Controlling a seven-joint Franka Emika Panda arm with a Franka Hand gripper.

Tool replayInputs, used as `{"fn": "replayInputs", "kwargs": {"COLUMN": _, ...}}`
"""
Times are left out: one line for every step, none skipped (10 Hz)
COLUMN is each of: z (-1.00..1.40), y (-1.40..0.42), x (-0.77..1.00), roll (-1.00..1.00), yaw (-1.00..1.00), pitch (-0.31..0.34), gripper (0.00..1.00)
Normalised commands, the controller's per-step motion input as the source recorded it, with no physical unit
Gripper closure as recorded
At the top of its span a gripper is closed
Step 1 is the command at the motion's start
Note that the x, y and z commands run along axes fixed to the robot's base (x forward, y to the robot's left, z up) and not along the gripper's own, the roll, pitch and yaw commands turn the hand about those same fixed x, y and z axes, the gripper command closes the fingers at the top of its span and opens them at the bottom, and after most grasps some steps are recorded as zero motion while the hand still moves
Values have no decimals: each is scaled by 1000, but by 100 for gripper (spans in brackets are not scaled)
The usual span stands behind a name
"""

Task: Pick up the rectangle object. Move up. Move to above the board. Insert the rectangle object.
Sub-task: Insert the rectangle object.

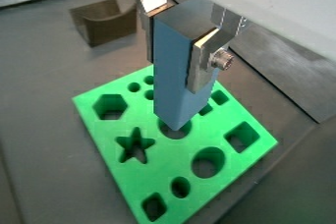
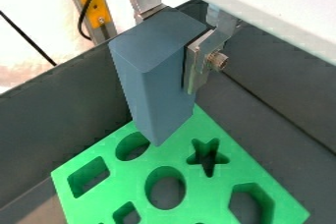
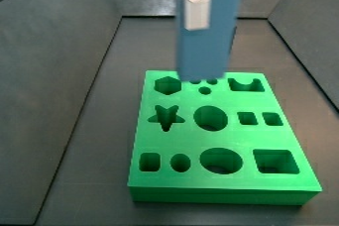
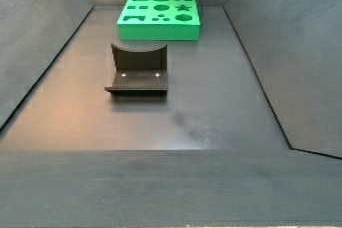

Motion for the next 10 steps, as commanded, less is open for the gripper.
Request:
{"fn": "replayInputs", "kwargs": {"z": -26, "y": -57, "x": 0, "roll": 0, "yaw": 0, "pitch": 0, "gripper": 100}}
{"fn": "replayInputs", "kwargs": {"z": -217, "y": -234, "x": 383, "roll": 0, "yaw": -66, "pitch": 0, "gripper": 100}}
{"fn": "replayInputs", "kwargs": {"z": -263, "y": -129, "x": 431, "roll": -56, "yaw": -163, "pitch": -86, "gripper": 100}}
{"fn": "replayInputs", "kwargs": {"z": -266, "y": -123, "x": 457, "roll": -69, "yaw": -174, "pitch": -80, "gripper": 100}}
{"fn": "replayInputs", "kwargs": {"z": -286, "y": -200, "x": 506, "roll": -29, "yaw": -186, "pitch": -70, "gripper": 100}}
{"fn": "replayInputs", "kwargs": {"z": -291, "y": -211, "x": 503, "roll": -19, "yaw": -177, "pitch": -73, "gripper": 100}}
{"fn": "replayInputs", "kwargs": {"z": -243, "y": -269, "x": 609, "roll": 0, "yaw": -169, "pitch": -46, "gripper": 100}}
{"fn": "replayInputs", "kwargs": {"z": -177, "y": -309, "x": 694, "roll": 0, "yaw": -137, "pitch": -4, "gripper": 100}}
{"fn": "replayInputs", "kwargs": {"z": -171, "y": -306, "x": 714, "roll": 0, "yaw": -37, "pitch": 0, "gripper": 100}}
{"fn": "replayInputs", "kwargs": {"z": -169, "y": -317, "x": 717, "roll": 0, "yaw": -14, "pitch": 0, "gripper": 100}}
